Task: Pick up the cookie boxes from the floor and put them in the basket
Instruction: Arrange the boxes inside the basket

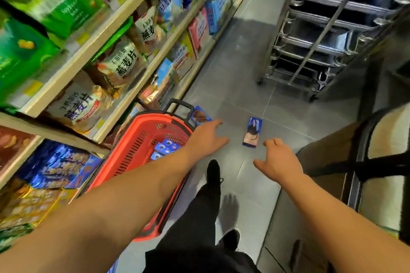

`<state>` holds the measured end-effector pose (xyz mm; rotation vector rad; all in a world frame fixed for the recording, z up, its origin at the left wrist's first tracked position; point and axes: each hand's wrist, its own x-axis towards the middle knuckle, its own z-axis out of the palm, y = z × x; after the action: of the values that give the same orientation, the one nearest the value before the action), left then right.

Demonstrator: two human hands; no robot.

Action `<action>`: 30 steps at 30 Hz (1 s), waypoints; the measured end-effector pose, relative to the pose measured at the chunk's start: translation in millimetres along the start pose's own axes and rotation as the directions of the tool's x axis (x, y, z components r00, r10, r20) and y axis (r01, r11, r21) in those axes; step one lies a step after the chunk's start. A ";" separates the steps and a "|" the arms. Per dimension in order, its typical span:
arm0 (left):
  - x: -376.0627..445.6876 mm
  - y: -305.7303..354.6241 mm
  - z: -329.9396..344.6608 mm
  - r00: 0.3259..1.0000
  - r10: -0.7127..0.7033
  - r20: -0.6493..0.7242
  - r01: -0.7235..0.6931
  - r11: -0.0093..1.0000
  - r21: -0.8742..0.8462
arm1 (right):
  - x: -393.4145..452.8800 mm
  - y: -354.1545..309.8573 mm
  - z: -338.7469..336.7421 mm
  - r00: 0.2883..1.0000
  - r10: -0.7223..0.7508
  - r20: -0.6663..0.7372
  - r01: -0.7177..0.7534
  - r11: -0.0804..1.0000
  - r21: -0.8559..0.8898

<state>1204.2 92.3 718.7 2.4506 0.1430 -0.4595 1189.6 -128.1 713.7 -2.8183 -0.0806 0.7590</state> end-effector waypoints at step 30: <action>331.1 -47.6 158.3 0.899 -0.352 0.262 0.410 0.887 -0.213 | 328.2 94.5 44.0 0.915 0.200 0.349 -0.276 0.944 0.181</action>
<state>1457.1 30.8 455.6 2.0917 0.5687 -0.8213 1451.0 -175.4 494.5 -2.4867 0.2880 1.2040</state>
